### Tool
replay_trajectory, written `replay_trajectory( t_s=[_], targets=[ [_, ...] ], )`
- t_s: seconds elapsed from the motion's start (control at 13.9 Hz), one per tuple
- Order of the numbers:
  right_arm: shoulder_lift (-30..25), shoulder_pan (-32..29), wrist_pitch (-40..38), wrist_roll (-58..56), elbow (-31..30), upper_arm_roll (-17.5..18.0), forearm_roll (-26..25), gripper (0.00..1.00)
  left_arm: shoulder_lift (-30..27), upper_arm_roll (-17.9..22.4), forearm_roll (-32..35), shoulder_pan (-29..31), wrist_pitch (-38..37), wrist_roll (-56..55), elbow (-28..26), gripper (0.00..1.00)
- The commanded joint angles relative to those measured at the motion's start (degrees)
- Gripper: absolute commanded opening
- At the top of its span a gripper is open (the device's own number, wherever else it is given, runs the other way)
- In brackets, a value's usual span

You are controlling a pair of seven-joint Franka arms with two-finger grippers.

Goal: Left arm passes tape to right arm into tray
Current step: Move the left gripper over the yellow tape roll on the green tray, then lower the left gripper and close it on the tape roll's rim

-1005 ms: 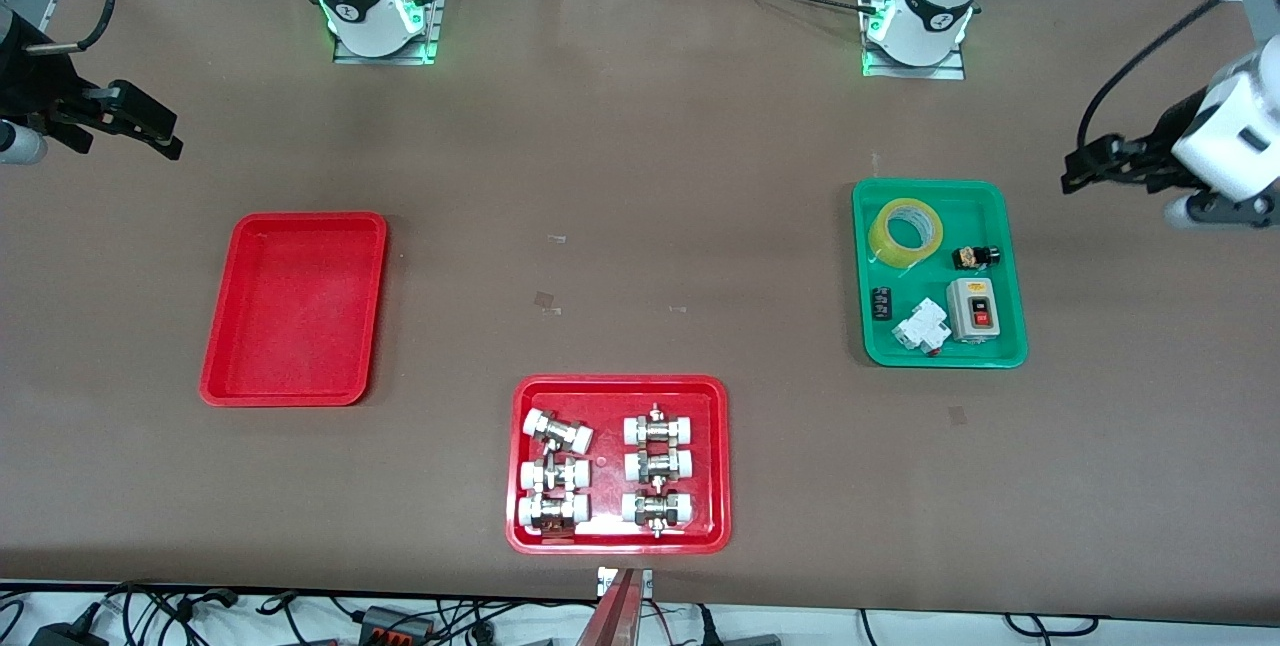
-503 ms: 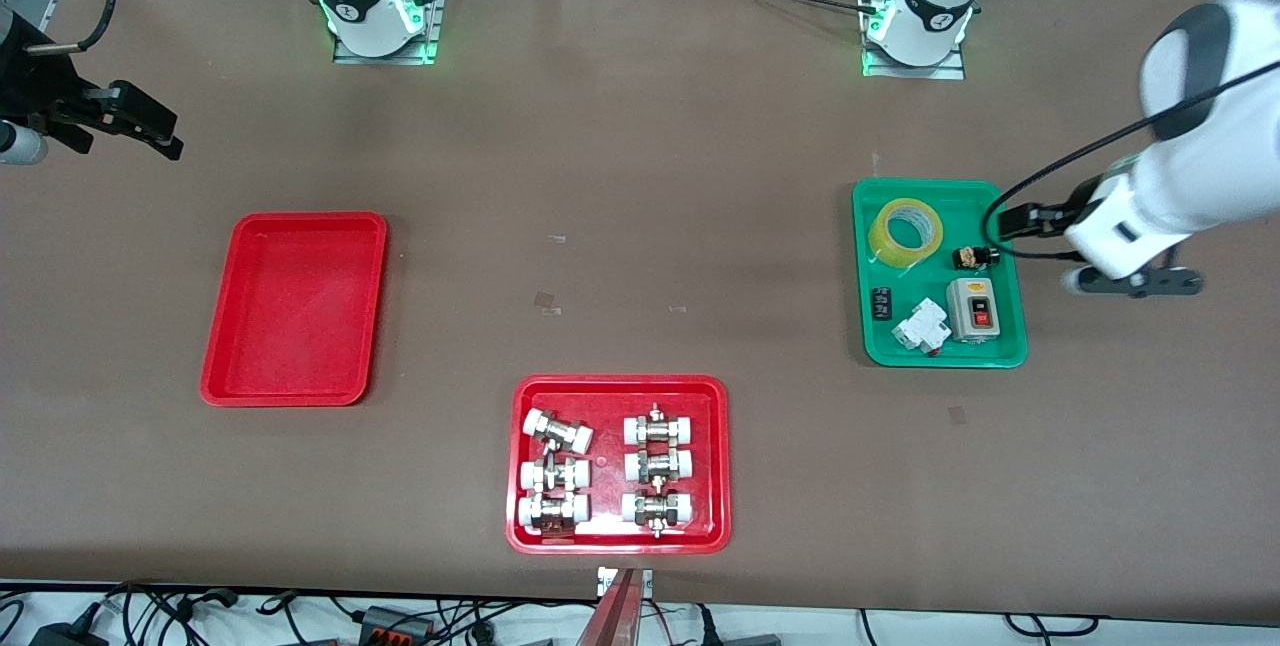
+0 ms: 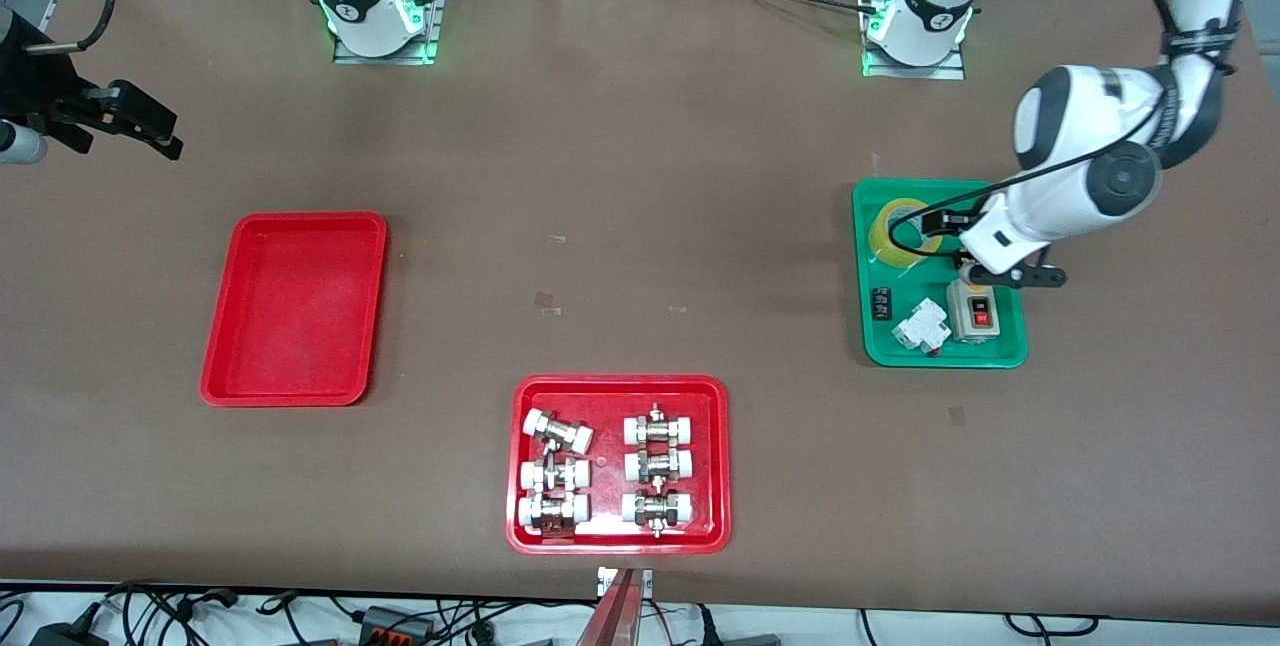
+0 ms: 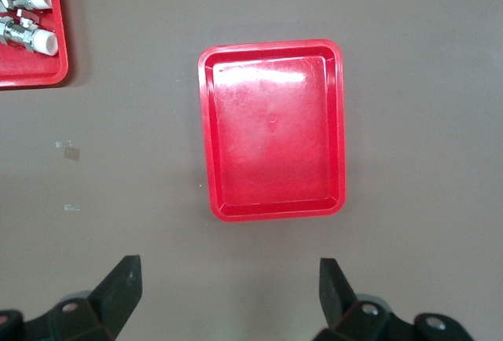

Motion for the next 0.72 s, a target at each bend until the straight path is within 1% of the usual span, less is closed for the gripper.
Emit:
replay_trajectory(
  t_s=[0.0,0.36,0.5,0.65],
  targets=[
    [-0.6,-0.1,-0.1,-0.4,0.2,0.2,-0.2,1.0,-2.5,-0.1,-0.5,0.1,6.6,-0.4,-6.5,1.0],
    [-0.2,-0.1,-0.5,-0.4,0.6,0.2,-0.3,1.0,0.1,-0.1,-0.5,0.1,16.7,-0.6,-12.1,1.0],
    [-0.2,-0.1,-0.6,-0.3,0.6,0.3,-0.5,1.0,1.1,-0.1,-0.6,0.0,17.5,-0.6,-12.2,1.0],
    [-0.3,0.0,-0.4,-0.2,0.5,0.3,-0.5,1.0,1.3,-0.1,-0.5,0.1,17.6,-0.6,-12.2,0.97]
  ],
)
